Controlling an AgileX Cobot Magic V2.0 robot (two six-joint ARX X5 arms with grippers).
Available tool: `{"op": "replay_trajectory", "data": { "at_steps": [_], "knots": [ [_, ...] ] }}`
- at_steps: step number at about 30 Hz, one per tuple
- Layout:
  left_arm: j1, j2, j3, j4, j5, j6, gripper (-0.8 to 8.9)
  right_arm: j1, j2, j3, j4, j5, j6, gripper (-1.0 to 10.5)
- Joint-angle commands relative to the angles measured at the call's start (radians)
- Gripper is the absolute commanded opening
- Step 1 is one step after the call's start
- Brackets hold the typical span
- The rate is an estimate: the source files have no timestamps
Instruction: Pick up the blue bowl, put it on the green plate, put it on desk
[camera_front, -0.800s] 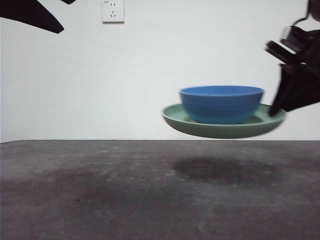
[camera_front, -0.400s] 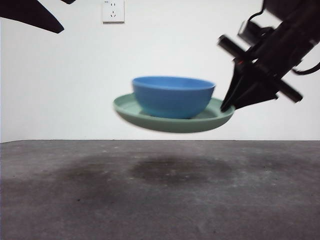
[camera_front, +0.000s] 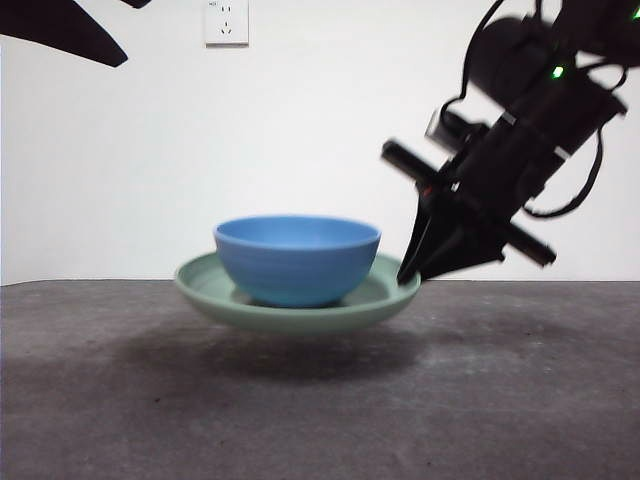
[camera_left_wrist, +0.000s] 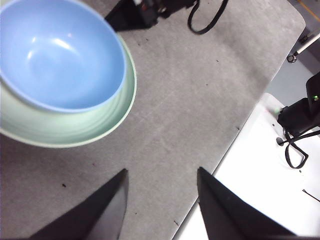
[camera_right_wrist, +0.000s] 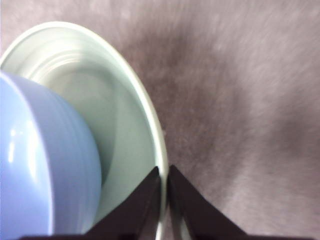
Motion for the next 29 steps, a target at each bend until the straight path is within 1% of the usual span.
{"op": "replay_trajectory", "data": {
  "at_steps": [1,3,6,17,18,19,22,29],
  "knots": [
    [-0.005,0.005,0.011,0.005,0.006,0.006,2.22,0.019,0.056,0.022,0.014,-0.005,0.029,0.1],
    [-0.005,0.005,0.011,0.005,0.006,0.006,2.22,0.028,0.077,0.022,0.011,-0.005,0.029,0.1],
    [-0.005,0.005,0.011,0.004,0.006,0.005,2.22,0.043,0.100,0.021,0.006,0.018,0.029,0.1],
    [-0.005,0.005,0.011,0.004,0.006,0.006,2.22,0.054,0.106,0.021,-0.017,0.040,0.026,0.1],
    [-0.005,0.005,0.011,0.004,0.006,0.006,2.22,0.054,0.106,0.021,-0.019,0.040,0.026,0.2],
    [-0.005,0.005,0.011,0.004,0.006,0.006,2.22,0.054,0.106,0.021,-0.020,0.040,0.026,0.5],
    [-0.005,0.005,0.011,0.004,0.006,0.006,2.22,0.054,0.105,0.021,-0.019,0.040,0.027,1.7],
    [-0.005,0.005,0.011,0.003,0.006,0.006,2.22,0.054,0.064,0.021,-0.031,0.043,0.025,1.8]
  ]
}}
